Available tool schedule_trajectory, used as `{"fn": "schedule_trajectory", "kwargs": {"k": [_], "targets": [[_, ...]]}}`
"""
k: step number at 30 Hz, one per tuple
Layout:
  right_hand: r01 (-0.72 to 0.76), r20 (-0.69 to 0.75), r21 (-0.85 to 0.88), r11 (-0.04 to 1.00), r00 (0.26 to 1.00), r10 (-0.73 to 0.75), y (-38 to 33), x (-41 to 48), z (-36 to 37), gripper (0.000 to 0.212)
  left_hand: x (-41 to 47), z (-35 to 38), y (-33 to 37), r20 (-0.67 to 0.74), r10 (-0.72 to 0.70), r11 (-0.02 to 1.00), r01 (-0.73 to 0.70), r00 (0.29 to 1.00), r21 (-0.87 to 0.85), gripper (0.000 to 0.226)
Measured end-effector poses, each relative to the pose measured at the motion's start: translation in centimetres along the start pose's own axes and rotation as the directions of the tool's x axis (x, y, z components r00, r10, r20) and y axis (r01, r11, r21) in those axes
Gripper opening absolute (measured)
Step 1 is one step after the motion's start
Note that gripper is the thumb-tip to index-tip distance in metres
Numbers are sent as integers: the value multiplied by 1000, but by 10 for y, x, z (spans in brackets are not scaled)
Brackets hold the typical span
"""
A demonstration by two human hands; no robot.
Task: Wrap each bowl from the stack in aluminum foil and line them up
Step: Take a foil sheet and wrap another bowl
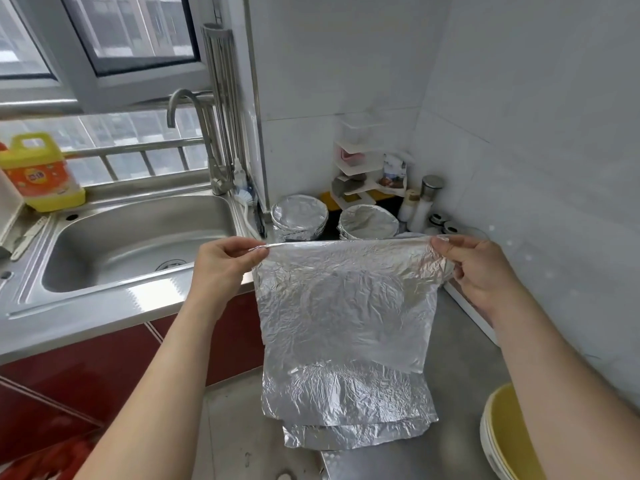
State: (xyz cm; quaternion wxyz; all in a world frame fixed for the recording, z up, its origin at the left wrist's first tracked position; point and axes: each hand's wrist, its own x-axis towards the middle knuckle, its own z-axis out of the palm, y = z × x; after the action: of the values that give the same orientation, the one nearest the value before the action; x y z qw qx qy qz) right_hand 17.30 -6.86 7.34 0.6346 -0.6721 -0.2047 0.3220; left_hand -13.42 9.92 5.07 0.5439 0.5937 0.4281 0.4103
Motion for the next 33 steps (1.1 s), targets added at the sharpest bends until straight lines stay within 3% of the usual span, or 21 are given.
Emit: {"fn": "schedule_trajectory", "kwargs": {"k": [7,9,11,13,14,15,17,19,22,25,27,30,33], "targets": [[-59,-52,-59,997,997,56,-7,16,-9,29,24,11,1,-33,11,1000,-10,999,2,8],[-21,-159,-209,978,987,-13,-10,17,-14,35,26,15,4,-47,75,996,-73,996,57,11],[76,-194,-489,869,962,-193,-17,14,-13,58,24,22,12,-6,206,970,-203,979,135,15],[329,72,-673,663,920,-384,-29,5,6,85,20,33,22,55,329,919,-333,943,211,14],[443,247,-712,545,884,-397,-33,0,21,94,19,37,29,81,368,897,-377,926,232,15],[513,391,-733,448,855,-340,-34,-4,38,99,19,41,34,111,390,883,-405,914,237,18],[539,516,-763,356,840,-166,-30,-10,69,95,17,47,43,177,409,868,-442,895,227,21],[549,547,-741,387,828,-127,-22,-9,84,75,16,48,49,221,440,820,-489,871,296,17],[569,568,-666,483,806,-167,-13,-4,81,14,15,44,58,236,498,720,-550,834,424,7],[562,556,-672,483,813,-172,-10,-4,69,38,17,39,59,185,439,786,-476,879,395,10],[535,549,-683,497,825,-134,-6,-5,60,41,18,38,57,149,392,833,-419,908,360,16],[465,520,-672,576,850,-80,0,-2,47,21,21,38,48,150,361,858,-391,920,334,22],[439,529,-657,613,848,-40,-4,-1,37,20,27,36,39,125,320,871,-343,939,351,18]]}}
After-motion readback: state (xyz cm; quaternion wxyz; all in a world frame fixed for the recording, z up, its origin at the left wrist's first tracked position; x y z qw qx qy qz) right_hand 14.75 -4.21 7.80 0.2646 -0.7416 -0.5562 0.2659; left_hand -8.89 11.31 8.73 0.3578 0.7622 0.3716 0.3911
